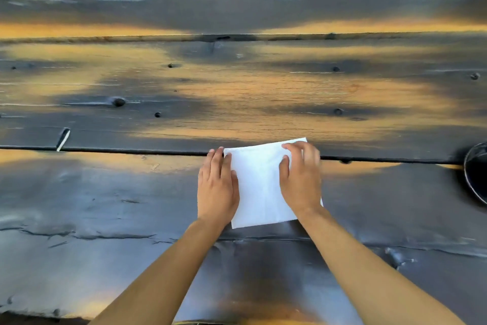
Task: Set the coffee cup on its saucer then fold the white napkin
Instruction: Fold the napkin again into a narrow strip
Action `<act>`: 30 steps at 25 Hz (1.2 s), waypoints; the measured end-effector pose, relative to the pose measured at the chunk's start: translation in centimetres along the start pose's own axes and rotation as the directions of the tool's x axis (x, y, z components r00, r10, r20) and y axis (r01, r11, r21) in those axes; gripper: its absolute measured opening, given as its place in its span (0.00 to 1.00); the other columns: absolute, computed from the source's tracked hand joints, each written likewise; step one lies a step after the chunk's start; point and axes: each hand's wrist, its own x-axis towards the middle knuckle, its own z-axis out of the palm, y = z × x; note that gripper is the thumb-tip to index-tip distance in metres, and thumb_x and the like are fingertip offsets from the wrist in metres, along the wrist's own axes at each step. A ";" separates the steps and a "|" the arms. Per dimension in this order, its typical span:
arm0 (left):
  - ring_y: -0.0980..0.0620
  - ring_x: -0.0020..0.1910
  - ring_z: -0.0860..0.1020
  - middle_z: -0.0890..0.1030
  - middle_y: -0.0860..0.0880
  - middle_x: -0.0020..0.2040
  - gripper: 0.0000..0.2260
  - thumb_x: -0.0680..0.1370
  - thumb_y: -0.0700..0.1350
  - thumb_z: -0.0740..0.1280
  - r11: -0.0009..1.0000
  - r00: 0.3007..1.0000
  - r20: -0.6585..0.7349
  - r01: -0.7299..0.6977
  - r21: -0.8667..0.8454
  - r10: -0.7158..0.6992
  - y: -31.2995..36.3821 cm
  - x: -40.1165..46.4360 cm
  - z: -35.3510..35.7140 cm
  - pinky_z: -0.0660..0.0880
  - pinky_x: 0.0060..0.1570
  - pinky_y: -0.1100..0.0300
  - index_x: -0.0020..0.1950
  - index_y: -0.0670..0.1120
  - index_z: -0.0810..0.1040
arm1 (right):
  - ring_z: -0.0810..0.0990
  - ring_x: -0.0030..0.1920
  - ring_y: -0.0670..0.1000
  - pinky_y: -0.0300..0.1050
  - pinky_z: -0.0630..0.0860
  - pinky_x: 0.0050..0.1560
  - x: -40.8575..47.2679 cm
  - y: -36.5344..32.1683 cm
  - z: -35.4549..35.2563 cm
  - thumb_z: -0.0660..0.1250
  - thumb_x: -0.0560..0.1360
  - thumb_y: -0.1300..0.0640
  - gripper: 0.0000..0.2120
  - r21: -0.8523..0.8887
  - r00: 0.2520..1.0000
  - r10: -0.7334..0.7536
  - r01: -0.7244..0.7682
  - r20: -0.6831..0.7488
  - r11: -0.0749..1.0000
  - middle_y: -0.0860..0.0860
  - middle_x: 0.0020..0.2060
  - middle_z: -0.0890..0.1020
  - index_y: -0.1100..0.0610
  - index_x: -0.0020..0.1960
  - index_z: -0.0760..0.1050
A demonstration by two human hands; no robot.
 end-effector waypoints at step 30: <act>0.44 0.82 0.40 0.42 0.45 0.83 0.30 0.84 0.54 0.45 0.955 0.958 0.249 -0.198 0.221 0.141 -2.6 1.5 2.6 0.46 0.79 0.42 0.82 0.42 0.43 | 0.43 0.82 0.53 0.54 0.43 0.80 0.4 -1.3 4.7 0.42 0.84 0.44 0.31 -0.202 0.835 -0.281 0.414 0.474 0.887 0.55 0.82 0.52 0.60 0.81 0.51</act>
